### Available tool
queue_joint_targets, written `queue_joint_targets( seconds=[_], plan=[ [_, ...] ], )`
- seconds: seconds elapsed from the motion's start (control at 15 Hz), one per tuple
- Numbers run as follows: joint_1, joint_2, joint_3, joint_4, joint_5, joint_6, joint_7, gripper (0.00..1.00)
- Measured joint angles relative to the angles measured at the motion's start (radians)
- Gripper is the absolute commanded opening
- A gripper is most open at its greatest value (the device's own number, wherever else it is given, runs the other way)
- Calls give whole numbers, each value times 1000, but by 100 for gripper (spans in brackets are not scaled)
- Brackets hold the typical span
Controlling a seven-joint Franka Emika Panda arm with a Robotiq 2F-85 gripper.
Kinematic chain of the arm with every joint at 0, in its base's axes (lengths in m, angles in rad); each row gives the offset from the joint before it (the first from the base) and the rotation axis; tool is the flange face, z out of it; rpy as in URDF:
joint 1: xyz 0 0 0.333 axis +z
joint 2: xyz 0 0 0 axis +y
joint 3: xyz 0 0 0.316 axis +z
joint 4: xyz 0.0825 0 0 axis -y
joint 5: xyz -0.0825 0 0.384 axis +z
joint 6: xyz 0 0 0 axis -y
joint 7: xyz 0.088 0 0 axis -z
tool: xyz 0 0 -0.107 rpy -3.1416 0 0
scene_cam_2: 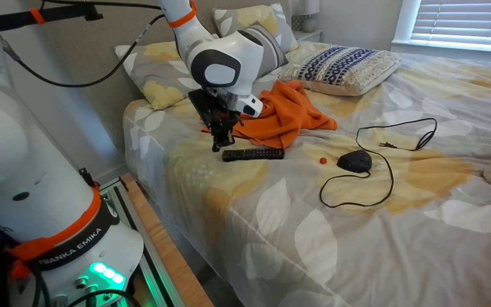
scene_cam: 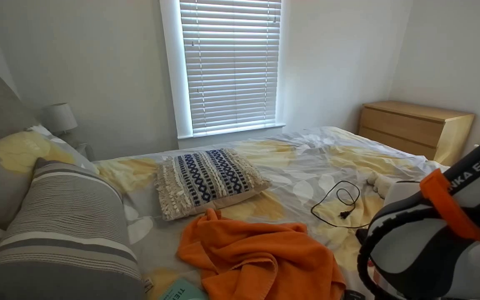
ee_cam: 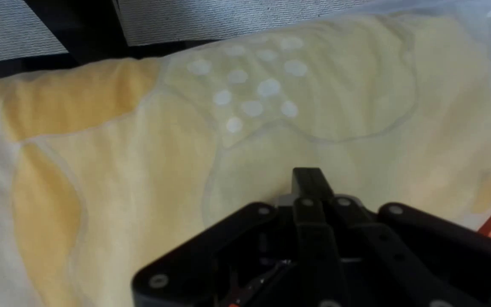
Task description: Press the button on the remote
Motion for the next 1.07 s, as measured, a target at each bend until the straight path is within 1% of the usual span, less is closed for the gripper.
queue_joint_targets(
  seconds=[0.27,0.67,1.07],
  plan=[
    [-15,72,6,33,-4,60,0,0],
    [-43,127,31,75,-4,61,0,0],
    [-63,145,48,88,-4,61,0,0]
  ],
)
